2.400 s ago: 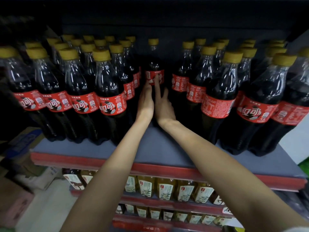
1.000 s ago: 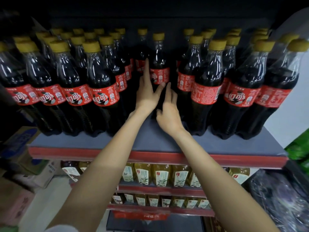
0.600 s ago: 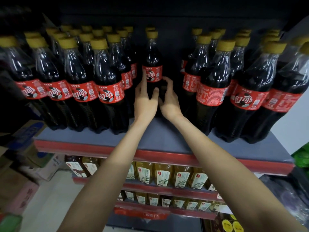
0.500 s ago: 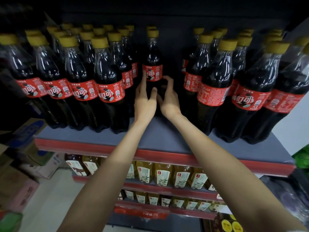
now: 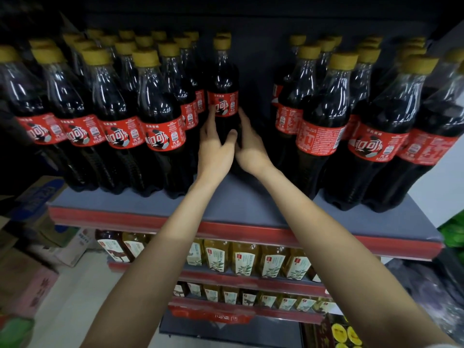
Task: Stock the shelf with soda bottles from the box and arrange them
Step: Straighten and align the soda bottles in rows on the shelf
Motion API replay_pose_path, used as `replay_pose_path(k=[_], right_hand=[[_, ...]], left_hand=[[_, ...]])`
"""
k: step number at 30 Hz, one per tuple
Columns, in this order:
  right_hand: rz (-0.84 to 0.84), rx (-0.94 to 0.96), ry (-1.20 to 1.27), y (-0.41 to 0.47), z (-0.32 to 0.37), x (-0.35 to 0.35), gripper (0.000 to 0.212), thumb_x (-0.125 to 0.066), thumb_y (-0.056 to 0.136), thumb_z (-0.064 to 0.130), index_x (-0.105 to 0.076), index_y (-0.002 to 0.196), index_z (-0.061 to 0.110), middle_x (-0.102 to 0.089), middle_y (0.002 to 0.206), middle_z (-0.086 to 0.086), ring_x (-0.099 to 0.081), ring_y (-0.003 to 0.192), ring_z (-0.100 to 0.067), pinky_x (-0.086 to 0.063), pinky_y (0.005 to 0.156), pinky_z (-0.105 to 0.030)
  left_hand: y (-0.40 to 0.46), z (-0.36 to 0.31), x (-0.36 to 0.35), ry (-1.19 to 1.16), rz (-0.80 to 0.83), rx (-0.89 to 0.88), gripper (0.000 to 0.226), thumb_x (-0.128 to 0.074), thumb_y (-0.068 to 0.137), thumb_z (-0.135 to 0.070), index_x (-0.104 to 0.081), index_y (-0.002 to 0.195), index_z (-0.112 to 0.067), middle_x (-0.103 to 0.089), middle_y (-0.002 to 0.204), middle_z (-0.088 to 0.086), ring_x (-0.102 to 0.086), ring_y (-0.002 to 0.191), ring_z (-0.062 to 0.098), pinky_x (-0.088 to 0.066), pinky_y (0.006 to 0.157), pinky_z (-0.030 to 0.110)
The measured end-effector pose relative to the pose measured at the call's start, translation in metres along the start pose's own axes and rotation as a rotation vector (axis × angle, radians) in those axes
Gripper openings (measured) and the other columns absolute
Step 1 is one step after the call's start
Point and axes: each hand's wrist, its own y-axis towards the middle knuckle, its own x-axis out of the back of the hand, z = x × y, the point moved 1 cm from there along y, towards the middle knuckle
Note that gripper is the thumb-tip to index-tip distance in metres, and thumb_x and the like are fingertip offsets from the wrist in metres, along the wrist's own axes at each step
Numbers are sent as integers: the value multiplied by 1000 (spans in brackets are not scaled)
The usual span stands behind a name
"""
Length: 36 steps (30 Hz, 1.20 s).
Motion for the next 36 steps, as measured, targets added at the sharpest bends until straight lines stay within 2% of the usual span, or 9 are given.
replay_pose_path(k=[3,7,13,16,22,26,29,32,36], right_hand=[[-104,127,-86,-43,9,20,53,-54,91,3,-42,142,12,-48,141,-10,-46,130,-22,-35,105,-24],[-450,260,-85,-117,12,47,27,-52,95,7,-63,119,10,-66,115,0,-61,106,-10,-48,91,-22],[-517,153,-75,-144,-11,56,34,-51,94,6,-57,127,10,-63,115,0,-57,100,-1,-51,87,-29],[-442,98,-79,-141,-12,55,47,-50,95,6,-45,140,15,-58,128,1,-54,111,0,-49,96,-29],[-181,47,-105,-131,0,37,72,-44,95,1,-4,153,13,-11,160,-2,-14,146,-11,-14,115,-13],[-96,67,-29,-113,5,22,87,-50,89,-4,5,153,17,3,161,2,-26,142,-20,-40,97,-15],[-96,111,32,-93,6,12,92,-61,86,0,3,152,12,-4,161,-5,-13,147,-17,-22,110,-11],[-91,117,83,-70,3,5,95,-66,85,6,0,153,10,-19,158,-10,-20,146,-18,-25,115,-27],[-79,146,21,-50,8,-2,92,-62,86,2,1,153,12,-21,156,-15,-33,137,-27,-32,107,-29]], left_hand=[[-16,-10,9,51,-106,-242,51,-53,86,-16,-45,137,-14,-52,135,4,-50,123,18,-43,103,39],[-26,-19,1,161,-115,-563,34,-50,87,-15,-58,120,-10,-65,105,-6,-59,102,15,-45,94,29],[-5,-29,-40,-145,488,-100,78,-62,90,-12,-13,150,-21,-36,147,8,-40,132,18,-37,105,30],[-5,-29,-53,-161,600,-139,92,-65,86,-27,0,151,-23,-20,157,6,-26,143,17,-26,117,42],[-18,-23,-40,-37,244,-247,89,-75,79,-23,-19,148,-20,-41,144,1,-44,128,12,-42,105,34],[-35,-22,-6,-4,49,-253,77,-74,81,-29,-26,140,-33,-44,132,-12,-49,115,1,-45,89,14],[-44,-19,11,4,39,-270,61,-60,92,-25,-27,144,-28,-39,137,-4,-46,121,8,-42,84,5],[-50,-13,19,60,32,-254,62,-54,95,-26,-23,148,-27,-34,136,-2,-44,122,9,-47,95,19],[-50,-3,28,180,-10,-301,62,-50,95,-25,-21,150,-27,-31,132,-5,-41,119,3,-50,96,39]])
